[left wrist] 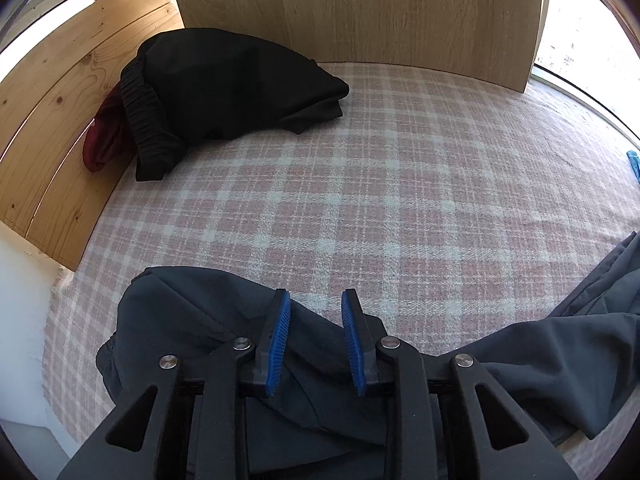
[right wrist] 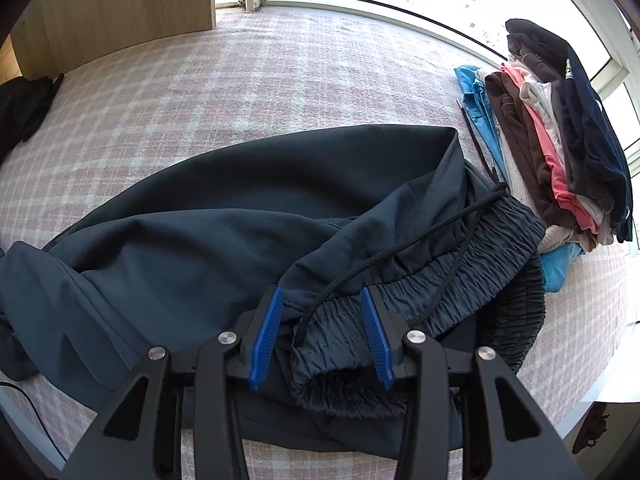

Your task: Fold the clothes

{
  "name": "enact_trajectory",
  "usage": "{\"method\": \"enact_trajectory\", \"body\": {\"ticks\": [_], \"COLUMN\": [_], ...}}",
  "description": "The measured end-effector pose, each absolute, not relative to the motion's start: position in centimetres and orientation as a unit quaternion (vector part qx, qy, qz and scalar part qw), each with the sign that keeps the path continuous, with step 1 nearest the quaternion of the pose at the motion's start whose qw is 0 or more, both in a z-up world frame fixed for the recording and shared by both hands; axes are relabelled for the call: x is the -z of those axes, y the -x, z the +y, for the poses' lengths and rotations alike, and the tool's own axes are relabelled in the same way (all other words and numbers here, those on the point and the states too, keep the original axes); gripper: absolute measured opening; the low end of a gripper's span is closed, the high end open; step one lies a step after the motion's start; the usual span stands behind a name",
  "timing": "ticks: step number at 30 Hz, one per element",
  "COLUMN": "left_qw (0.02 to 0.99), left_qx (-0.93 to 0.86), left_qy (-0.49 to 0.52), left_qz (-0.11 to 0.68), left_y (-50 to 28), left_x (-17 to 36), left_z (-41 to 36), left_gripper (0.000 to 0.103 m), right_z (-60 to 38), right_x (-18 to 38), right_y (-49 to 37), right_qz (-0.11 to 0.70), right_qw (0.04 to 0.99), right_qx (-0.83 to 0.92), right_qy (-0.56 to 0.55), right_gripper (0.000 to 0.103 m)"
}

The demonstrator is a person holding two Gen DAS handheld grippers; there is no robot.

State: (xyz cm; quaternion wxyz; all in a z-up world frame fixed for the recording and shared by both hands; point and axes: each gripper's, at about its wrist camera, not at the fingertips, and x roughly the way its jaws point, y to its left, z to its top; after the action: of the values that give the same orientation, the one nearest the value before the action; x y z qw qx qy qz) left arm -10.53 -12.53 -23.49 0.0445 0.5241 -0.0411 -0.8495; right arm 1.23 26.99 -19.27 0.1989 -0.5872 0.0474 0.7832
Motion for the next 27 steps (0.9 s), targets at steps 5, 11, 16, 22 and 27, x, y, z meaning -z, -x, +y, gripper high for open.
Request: {"method": "enact_trajectory", "body": {"ticks": [5,11,16,22,27], "left_qw": [0.027,-0.007,-0.008,0.046,0.097], "left_qx": [0.859,0.876,0.880,0.871,0.857], "left_qy": [-0.511,-0.482,-0.475,-0.489,-0.506], "left_qz": [-0.008,0.024,0.016,-0.002,-0.020], "left_y": [9.7,9.0,8.6,6.8,6.2], "left_x": [22.5,20.4,19.6,20.3,21.0], "left_z": [-13.1,-13.3,-13.3,-17.4,-22.1], "left_gripper": [0.002,0.000,0.000,0.000,0.007], "right_z": [26.5,25.8,25.8,28.5,32.1], "right_x": [19.5,19.6,19.3,17.8,15.7], "right_y": [-0.8,-0.1,-0.4,-2.7,-6.5], "right_qz": [0.042,0.040,0.041,0.061,0.083], "right_qw": [0.195,0.183,0.183,0.213,0.248], "right_qx": [-0.782,-0.784,-0.790,-0.797,-0.800], "right_qy": [0.591,0.591,0.584,0.562,0.540], "right_gripper": [0.041,0.041,0.041,0.041,0.041]}}
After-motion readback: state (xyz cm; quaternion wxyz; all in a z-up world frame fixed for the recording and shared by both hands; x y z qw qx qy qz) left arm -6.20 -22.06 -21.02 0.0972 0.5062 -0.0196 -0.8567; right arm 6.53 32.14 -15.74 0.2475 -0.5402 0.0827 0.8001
